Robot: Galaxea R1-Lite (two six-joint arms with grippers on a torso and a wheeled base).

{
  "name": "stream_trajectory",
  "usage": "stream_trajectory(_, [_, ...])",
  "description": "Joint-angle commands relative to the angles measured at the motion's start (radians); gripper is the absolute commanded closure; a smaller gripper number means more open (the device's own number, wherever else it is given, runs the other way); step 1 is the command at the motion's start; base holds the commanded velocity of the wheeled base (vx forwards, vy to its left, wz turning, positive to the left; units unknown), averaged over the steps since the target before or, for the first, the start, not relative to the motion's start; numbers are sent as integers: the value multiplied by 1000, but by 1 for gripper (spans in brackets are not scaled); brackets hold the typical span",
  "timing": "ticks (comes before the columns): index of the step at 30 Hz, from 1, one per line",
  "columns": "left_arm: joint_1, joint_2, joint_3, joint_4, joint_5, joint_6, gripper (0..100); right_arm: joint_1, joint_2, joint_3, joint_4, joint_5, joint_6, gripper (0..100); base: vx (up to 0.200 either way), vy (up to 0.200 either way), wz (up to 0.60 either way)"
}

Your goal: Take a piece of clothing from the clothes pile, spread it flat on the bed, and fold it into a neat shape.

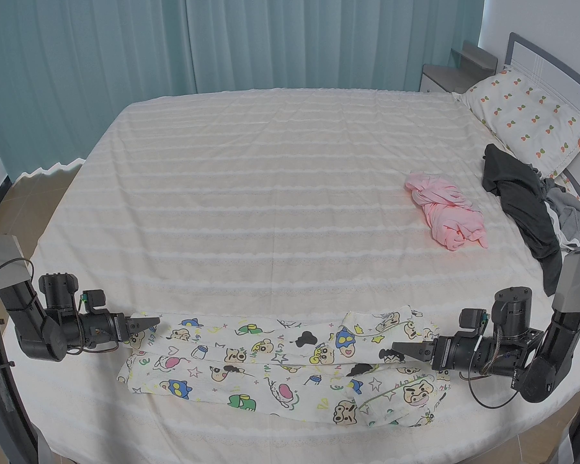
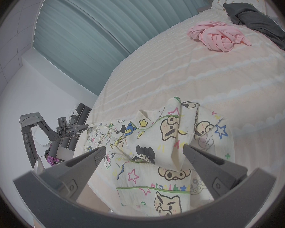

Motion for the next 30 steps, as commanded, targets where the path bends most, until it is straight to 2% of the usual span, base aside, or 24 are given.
stream_trajectory(1, [-2,-25,-4,1,1,1,0,5,14,7,-2,1,-1,0,0,0,0])
stream_trajectory(7, [-2,-45,-6,14,1,44,0,5,16,7,-2,1,-1,0,0,0,0])
stream_trajectory(8, [-5,-42,-8,24,1,63,100,6,16,7,-2,1,-1,0,0,0,0])
stream_trajectory(17, [-35,-40,-18,110,1,137,100,6,14,13,-4,1,-1,0,0,0,0])
stream_trajectory(30, [26,-151,31,103,-11,140,100,5,14,13,-4,1,-1,0,0,0,0])
